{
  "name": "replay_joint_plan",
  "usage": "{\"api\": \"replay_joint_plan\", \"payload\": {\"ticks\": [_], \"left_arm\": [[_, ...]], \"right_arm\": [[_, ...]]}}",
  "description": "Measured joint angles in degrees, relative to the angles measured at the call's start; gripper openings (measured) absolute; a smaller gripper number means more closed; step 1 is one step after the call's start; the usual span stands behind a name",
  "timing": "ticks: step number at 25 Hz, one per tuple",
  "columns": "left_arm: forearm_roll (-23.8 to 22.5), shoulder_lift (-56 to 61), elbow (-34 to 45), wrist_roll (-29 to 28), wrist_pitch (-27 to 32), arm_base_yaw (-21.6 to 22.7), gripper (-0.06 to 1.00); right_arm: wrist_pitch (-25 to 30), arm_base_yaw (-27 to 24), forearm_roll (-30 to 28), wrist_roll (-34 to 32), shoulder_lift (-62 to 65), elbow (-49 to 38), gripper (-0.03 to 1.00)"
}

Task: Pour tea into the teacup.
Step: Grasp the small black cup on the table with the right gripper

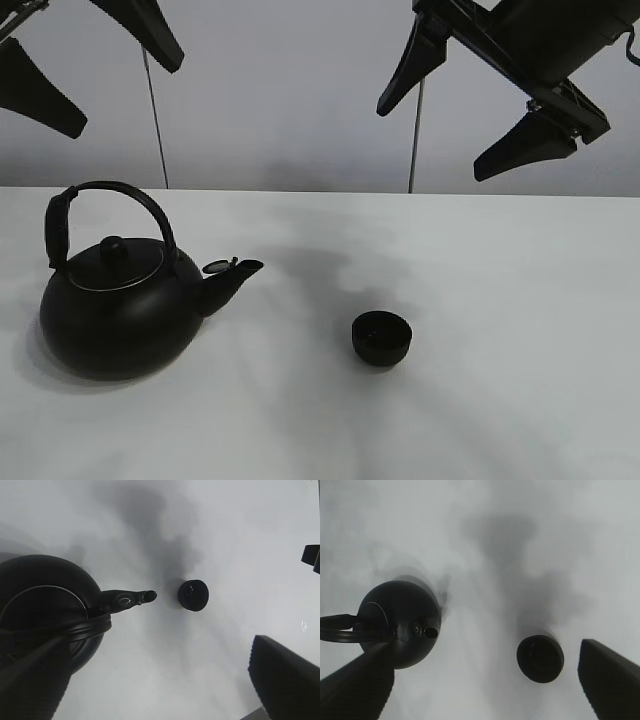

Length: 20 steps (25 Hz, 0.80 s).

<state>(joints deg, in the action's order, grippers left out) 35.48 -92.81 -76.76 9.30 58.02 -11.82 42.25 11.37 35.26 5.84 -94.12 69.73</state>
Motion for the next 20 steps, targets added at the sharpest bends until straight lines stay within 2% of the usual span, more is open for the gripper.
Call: {"api": "replay_joint_plan", "payload": {"ticks": [6,11,13,18,20], "left_arm": [[0.00,0.00,0.00,0.04,0.00,0.00,0.69],[0.00,0.00,0.00,0.04,-0.04,0.00,0.69],[0.00,0.00,0.00,0.04,-0.04,0.00,0.69],[0.00,0.00,0.00,0.04,-0.43,0.00,0.69],[0.00,0.00,0.00,0.04,-0.88,0.00,0.69]], "right_arm": [[0.05,0.00,-0.06,0.74,0.00,0.00,0.69],[-0.14,2.35,-2.16,5.61,0.00,0.00,0.69],[-0.63,5.36,-7.26,4.83,0.00,0.00,0.69],[-2.14,12.66,-24.93,-7.68,-2.81,0.00,0.69],[-2.14,14.44,-28.75,-10.48,-5.05,0.00,0.69]]}}
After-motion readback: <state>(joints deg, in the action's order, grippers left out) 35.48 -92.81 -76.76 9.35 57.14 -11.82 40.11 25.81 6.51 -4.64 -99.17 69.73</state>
